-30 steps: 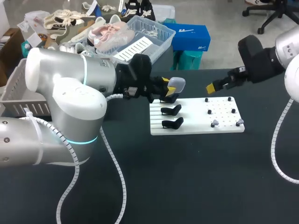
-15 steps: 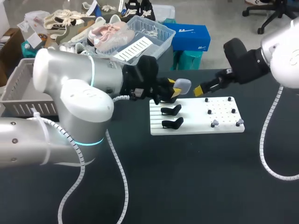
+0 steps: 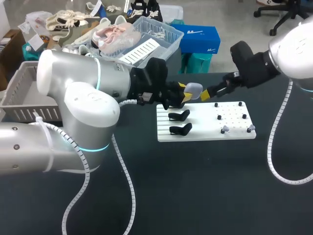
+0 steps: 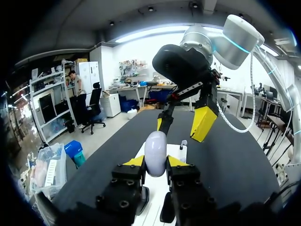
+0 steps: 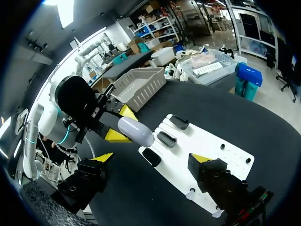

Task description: Pick up each earbud case from the left stands, insert the matching earbuds, close the lid, and place the case in the box.

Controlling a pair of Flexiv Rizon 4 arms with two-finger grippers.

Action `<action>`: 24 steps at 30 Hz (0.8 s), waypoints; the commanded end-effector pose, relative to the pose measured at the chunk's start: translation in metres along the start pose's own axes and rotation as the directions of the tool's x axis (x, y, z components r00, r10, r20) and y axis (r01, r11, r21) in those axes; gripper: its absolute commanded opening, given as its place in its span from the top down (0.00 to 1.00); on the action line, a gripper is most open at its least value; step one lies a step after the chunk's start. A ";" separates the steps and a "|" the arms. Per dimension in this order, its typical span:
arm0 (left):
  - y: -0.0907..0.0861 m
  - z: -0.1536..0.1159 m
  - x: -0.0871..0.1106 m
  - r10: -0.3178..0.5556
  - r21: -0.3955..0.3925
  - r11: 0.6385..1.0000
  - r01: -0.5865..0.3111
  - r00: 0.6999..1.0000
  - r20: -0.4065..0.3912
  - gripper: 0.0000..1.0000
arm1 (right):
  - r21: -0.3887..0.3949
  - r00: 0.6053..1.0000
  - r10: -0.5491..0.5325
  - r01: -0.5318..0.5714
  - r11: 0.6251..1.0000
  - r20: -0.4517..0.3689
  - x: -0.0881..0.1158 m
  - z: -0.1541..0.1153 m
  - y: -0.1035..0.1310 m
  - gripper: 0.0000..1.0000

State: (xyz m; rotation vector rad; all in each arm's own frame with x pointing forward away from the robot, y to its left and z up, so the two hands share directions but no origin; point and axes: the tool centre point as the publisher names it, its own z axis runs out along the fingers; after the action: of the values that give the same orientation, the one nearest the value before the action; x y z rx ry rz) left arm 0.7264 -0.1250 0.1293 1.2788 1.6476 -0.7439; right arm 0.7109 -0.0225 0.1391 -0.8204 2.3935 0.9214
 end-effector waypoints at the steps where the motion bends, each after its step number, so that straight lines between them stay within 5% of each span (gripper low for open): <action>1: -0.002 -0.003 0.000 -0.002 0.006 1.000 0.002 1.000 0.001 1.00 | -0.011 1.000 0.000 0.000 1.000 -0.001 -0.002 0.003 -0.004 0.00; 24: -0.013 -0.004 -0.003 0.025 0.031 0.999 -0.026 1.000 0.009 1.00 | -0.015 1.000 0.005 -0.005 1.000 0.012 -0.004 0.005 -0.009 0.00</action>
State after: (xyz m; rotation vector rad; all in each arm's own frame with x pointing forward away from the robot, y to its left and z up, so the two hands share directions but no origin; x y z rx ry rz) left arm 0.7133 -0.1268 0.1327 1.3150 1.6194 -0.7599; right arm 0.7200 -0.0228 0.1347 -0.8124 2.3854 0.9417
